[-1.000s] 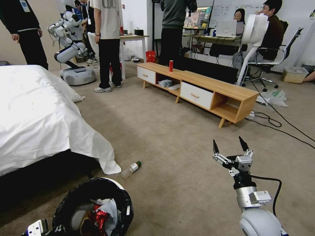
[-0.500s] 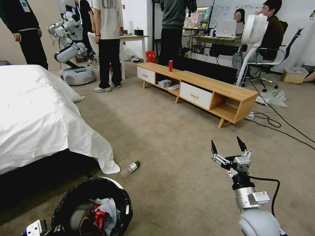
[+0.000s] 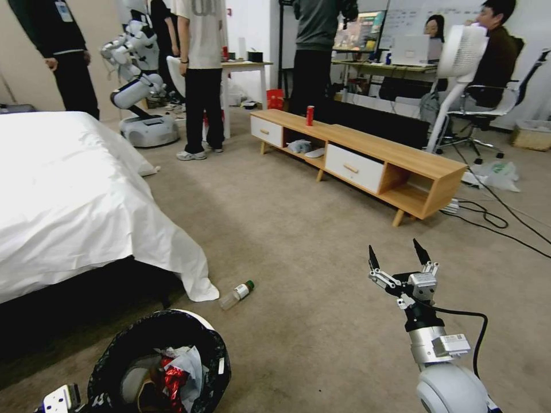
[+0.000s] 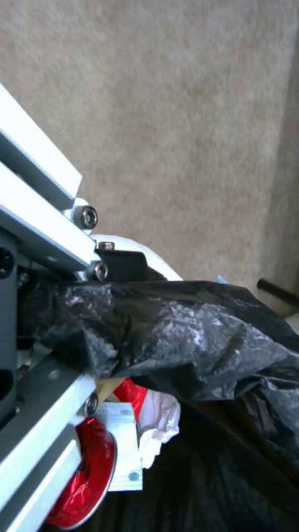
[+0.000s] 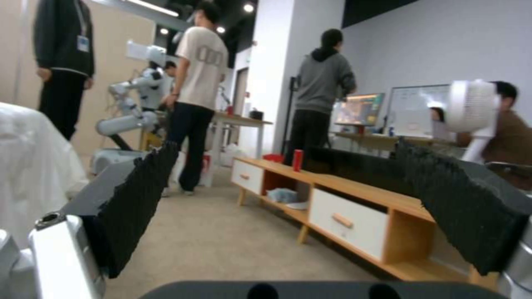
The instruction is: Pick up the trash bin, then pick up the garbage from the floor and place it into the trash bin.
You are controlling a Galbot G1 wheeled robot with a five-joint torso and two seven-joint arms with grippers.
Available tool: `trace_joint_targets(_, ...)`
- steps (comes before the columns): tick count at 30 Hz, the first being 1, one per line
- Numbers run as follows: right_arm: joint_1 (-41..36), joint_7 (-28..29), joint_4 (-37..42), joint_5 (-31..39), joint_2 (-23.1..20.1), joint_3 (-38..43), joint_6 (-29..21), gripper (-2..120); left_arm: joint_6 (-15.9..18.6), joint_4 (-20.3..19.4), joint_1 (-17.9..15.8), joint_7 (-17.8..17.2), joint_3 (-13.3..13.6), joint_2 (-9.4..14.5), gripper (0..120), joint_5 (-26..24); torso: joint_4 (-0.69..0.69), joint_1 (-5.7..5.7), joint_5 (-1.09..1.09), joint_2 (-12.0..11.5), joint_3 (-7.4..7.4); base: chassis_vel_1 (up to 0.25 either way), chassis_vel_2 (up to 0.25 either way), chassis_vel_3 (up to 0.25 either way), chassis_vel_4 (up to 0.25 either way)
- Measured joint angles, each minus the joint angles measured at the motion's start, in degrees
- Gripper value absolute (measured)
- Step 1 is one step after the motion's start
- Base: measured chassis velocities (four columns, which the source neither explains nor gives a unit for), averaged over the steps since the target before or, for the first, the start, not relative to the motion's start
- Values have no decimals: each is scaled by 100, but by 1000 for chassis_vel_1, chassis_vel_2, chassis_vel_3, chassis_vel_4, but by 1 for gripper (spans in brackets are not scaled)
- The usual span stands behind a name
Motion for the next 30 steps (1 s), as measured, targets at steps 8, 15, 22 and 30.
trace_joint_targets(8,21,0,-21,-4,29,-24,2,100,0,0,-2,-10,-18,10,0,-21,1,0,0,0,0,108,96,106,101)
trace_joint_targets(15,-8,-2,-24,-17,22,-10,16,100,-18,18,-5,-17,0,6,0,-11,4,0,0,0,0,88,99,107,86)
trace_joint_targets(22,-37,-13,-23,-35,11,40,23,100,-22,12,9,-16,9,10,0,1,0,0,0,0,0,0,0,0,0)
trace_joint_targets(30,-104,-3,2,-79,17,88,23,100,-23,2,23,-5,24,13,0,21,0,0,0,0,0,0,0,0,0)
